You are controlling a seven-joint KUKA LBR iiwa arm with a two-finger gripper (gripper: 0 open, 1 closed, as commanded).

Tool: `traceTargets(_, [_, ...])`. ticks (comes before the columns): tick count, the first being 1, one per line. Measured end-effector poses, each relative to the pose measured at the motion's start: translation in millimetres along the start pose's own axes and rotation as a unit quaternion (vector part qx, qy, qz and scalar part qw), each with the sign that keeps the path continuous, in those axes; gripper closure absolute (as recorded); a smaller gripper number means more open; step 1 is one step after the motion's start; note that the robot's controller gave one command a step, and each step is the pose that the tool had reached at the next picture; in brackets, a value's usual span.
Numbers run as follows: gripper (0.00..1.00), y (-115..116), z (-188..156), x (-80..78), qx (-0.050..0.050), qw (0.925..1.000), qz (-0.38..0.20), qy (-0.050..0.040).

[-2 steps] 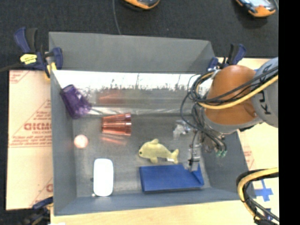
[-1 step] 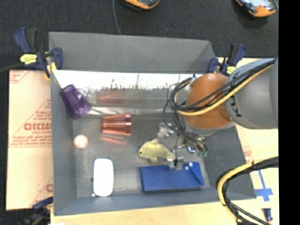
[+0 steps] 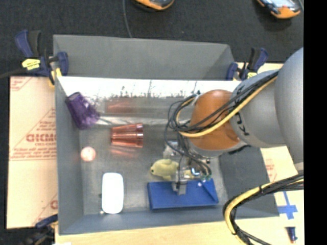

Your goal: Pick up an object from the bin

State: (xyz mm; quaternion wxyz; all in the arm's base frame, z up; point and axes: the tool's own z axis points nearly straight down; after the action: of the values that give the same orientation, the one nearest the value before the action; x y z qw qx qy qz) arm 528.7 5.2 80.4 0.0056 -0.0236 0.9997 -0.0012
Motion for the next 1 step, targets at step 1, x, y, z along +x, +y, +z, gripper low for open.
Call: traceTargets(1, [1.00, 7.9, 9.7, -12.0, 0.002, 1.0000, -0.005, -0.0038])
